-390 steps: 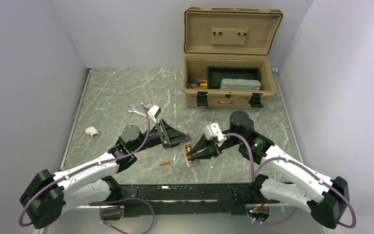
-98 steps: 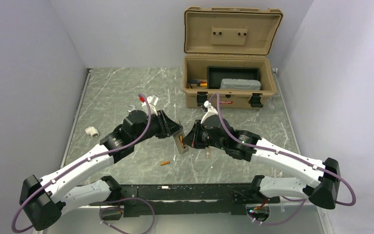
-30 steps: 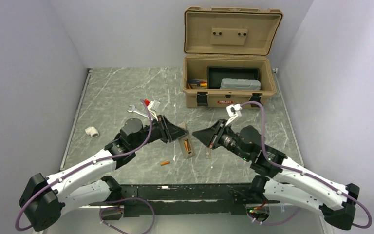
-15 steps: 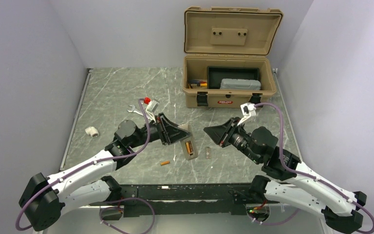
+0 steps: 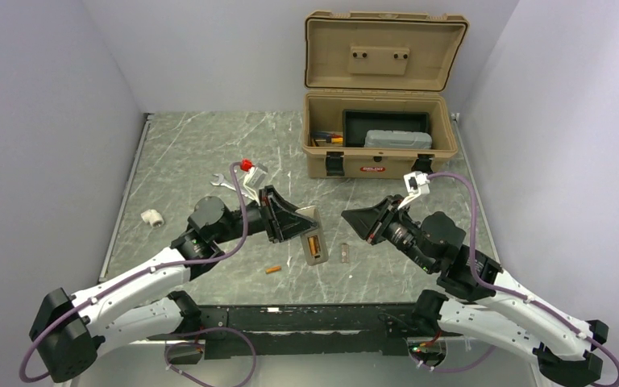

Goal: Load the batteries into the remote control
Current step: Load the battery into the remote control.

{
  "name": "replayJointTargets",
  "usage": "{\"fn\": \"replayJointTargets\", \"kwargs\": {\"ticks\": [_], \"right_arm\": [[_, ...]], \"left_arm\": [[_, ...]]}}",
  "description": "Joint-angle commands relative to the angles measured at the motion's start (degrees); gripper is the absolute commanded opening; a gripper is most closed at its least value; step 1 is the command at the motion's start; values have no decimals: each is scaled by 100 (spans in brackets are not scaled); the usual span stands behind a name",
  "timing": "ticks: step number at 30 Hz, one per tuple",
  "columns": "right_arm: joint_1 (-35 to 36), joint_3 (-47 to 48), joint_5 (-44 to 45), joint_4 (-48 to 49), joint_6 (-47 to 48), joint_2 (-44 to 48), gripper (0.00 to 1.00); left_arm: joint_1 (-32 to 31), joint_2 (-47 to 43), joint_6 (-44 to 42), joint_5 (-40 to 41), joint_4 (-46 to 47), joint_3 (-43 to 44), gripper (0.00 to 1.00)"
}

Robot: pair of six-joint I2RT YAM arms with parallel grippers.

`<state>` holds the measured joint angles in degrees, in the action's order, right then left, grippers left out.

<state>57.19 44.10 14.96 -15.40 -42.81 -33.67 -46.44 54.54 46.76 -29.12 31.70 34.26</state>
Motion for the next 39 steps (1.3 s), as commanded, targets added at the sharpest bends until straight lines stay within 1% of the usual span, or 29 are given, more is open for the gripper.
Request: {"fn": "replayJointTargets", "kwargs": {"ticks": [1,15,23,26,29,31,35,37,38,39], "right_arm": [[0,-47,68,49,97,11,22],[-2,-35,50,91,115,-90,22],[3,-24,-26,116,192,-158,22],[3,120,-141,29,463,-310,25],[5,441,-280,-260,722,-643,25],[12,628,-417,-389,901,-830,18],[30,790,-788,-375,1143,-1025,13],[69,793,-947,-253,1220,-1015,13],[85,787,-1029,-193,1248,-1003,15],[103,792,-1099,-153,1270,-1001,20]], "left_arm": [[-98,-252,-535,82,-234,388,0],[-212,-481,-1003,205,-661,537,0],[-218,-562,-1004,343,-770,498,0],[-225,-530,-839,684,-1196,616,0],[-220,-429,-598,1144,-1701,803,0],[-218,-383,-450,1380,-1920,857,0],[-218,-313,-42,1938,-2450,992,0],[-220,-225,100,2171,-2848,1165,0],[-213,-158,146,2245,-3101,1276,0],[-216,-87,201,2313,-3321,1375,0]]}}
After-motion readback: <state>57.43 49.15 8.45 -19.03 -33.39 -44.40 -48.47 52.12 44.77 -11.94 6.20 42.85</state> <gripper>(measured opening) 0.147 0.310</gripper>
